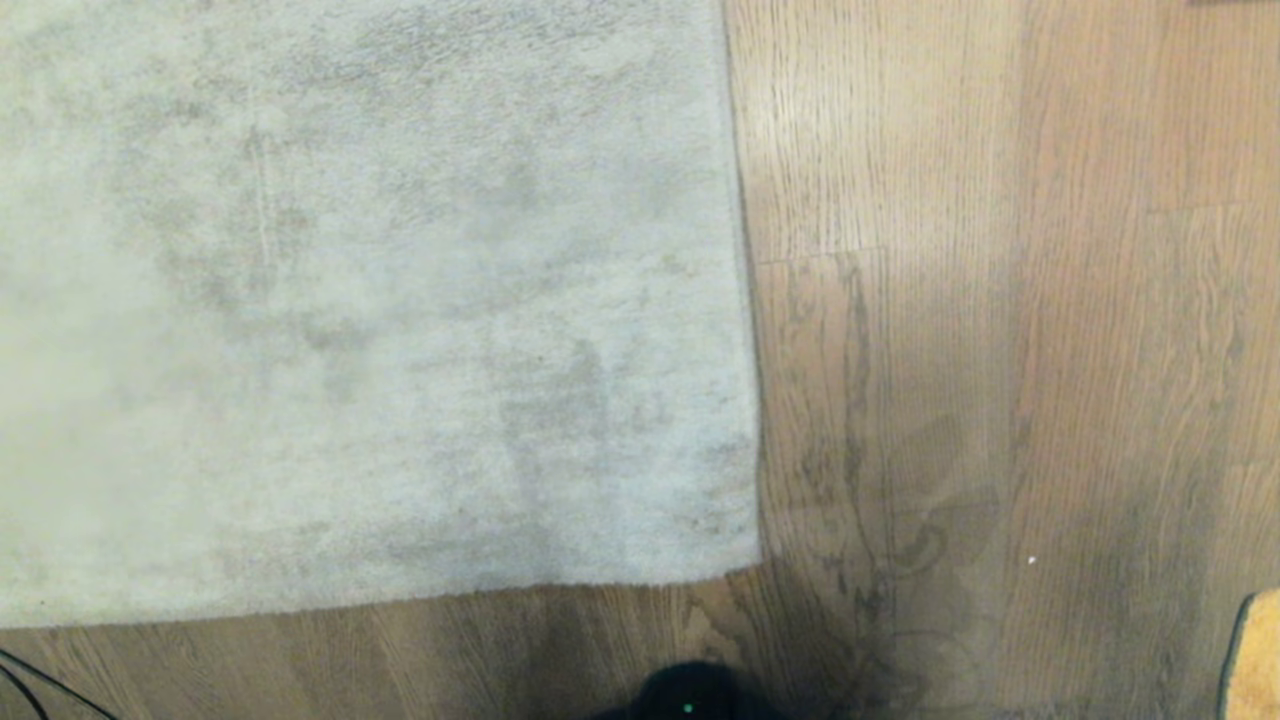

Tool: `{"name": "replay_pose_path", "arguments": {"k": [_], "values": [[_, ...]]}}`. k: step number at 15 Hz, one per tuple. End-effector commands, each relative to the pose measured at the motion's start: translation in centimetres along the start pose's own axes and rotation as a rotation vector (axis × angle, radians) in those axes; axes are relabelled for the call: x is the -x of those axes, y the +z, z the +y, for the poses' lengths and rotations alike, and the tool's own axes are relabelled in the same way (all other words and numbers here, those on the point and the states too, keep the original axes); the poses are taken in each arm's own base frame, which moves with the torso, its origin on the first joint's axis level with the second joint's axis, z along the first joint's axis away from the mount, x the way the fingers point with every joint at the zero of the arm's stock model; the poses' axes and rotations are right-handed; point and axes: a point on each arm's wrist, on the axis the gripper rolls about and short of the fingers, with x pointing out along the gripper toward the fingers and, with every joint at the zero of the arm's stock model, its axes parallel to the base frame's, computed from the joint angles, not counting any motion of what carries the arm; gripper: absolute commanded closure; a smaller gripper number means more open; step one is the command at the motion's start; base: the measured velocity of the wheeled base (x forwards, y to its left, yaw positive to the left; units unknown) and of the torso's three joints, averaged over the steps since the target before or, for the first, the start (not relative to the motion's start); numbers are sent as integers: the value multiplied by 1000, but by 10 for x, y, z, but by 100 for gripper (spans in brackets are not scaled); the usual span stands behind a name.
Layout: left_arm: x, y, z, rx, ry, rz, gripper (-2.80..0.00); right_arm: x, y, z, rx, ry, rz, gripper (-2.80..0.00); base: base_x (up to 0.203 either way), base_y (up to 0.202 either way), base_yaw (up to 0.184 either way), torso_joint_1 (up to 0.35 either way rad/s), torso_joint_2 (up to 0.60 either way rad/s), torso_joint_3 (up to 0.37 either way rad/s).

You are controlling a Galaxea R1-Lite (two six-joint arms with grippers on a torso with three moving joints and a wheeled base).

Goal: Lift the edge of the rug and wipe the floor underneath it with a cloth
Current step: Put down the rag

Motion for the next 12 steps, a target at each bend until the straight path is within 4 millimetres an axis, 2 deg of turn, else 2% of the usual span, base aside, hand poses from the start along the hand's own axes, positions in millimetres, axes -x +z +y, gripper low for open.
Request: {"name": "replay_pose_path", "arguments": {"k": [1,12], "values": [[0,0,0,0,2,0,0,0,0,0,1,1,2,0,2,-74,-7,-2,7,-2],[0,-1,0,0,3,2,0,0,0,0,1,0,1,0,0,-188,0,2,0,2]]}}
